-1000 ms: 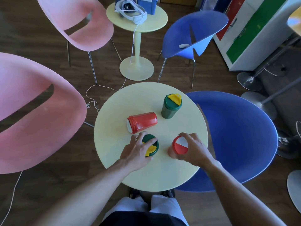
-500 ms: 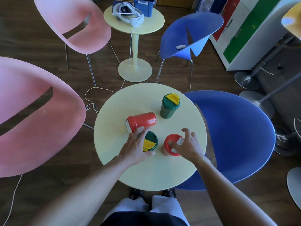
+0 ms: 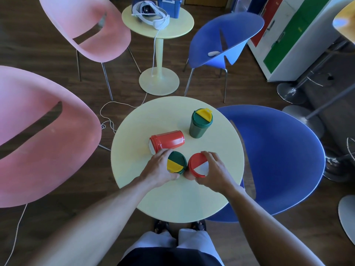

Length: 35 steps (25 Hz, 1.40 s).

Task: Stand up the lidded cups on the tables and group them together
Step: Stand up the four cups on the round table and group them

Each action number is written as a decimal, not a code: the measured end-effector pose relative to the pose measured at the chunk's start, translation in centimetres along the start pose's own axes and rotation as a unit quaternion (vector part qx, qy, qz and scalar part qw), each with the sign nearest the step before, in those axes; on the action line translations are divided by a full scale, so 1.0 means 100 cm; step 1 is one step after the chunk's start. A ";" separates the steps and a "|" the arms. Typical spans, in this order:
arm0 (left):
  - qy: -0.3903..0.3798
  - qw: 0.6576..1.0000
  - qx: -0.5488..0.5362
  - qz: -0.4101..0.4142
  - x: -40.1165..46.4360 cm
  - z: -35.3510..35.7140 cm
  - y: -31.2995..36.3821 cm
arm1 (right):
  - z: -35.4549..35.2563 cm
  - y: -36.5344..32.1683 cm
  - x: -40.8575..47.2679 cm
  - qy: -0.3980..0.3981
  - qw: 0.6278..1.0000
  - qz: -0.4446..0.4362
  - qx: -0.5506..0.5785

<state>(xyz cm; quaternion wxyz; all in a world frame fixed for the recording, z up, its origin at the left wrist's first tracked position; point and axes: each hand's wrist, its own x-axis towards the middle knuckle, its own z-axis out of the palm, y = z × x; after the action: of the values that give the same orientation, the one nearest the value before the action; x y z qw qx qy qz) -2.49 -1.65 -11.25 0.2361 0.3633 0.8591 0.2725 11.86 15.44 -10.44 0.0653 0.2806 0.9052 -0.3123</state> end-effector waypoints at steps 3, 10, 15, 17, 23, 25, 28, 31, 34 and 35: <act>-0.018 1.000 -0.005 0.009 0.001 -0.004 -0.005 | 0.004 -0.003 0.004 -0.031 0.999 -0.011 -0.015; -0.025 0.999 -0.026 0.013 -0.004 -0.001 -0.008 | 0.004 -0.004 0.002 -0.031 0.999 0.010 -0.006; -0.028 0.999 -0.039 0.016 -0.006 -0.001 -0.010 | 0.009 -0.006 -0.003 -0.009 0.998 0.032 0.055; -0.023 0.999 -0.045 0.014 -0.007 -0.001 -0.010 | 0.012 -0.004 -0.004 0.002 0.996 0.043 0.073; -0.009 0.999 -0.045 -0.016 -0.010 0.001 -0.012 | 0.017 -0.001 -0.005 -0.002 0.995 0.057 0.083; -0.009 0.999 -0.047 -0.019 -0.010 0.001 -0.011 | 0.017 0.001 -0.003 0.000 0.994 0.055 0.090; -0.002 0.999 -0.049 -0.017 -0.009 0.001 -0.010 | 0.015 0.004 -0.002 -0.003 0.994 0.050 0.098; -0.001 0.999 -0.051 -0.012 -0.007 0.004 -0.011 | 0.012 0.007 -0.004 -0.011 0.994 0.041 0.100; -0.004 0.997 -0.071 -0.024 -0.003 0.003 -0.009 | 0.010 0.010 -0.003 -0.014 0.994 0.034 0.102; 0.005 0.995 -0.088 -0.034 -0.001 0.001 -0.006 | 0.008 0.012 -0.003 -0.009 0.993 0.035 0.111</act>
<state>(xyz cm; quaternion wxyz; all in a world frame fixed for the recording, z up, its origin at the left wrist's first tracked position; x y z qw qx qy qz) -2.65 -2.06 -11.75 0.2723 0.3099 0.8448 0.3408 12.67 15.56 -11.65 0.0524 0.3153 0.8538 -0.4109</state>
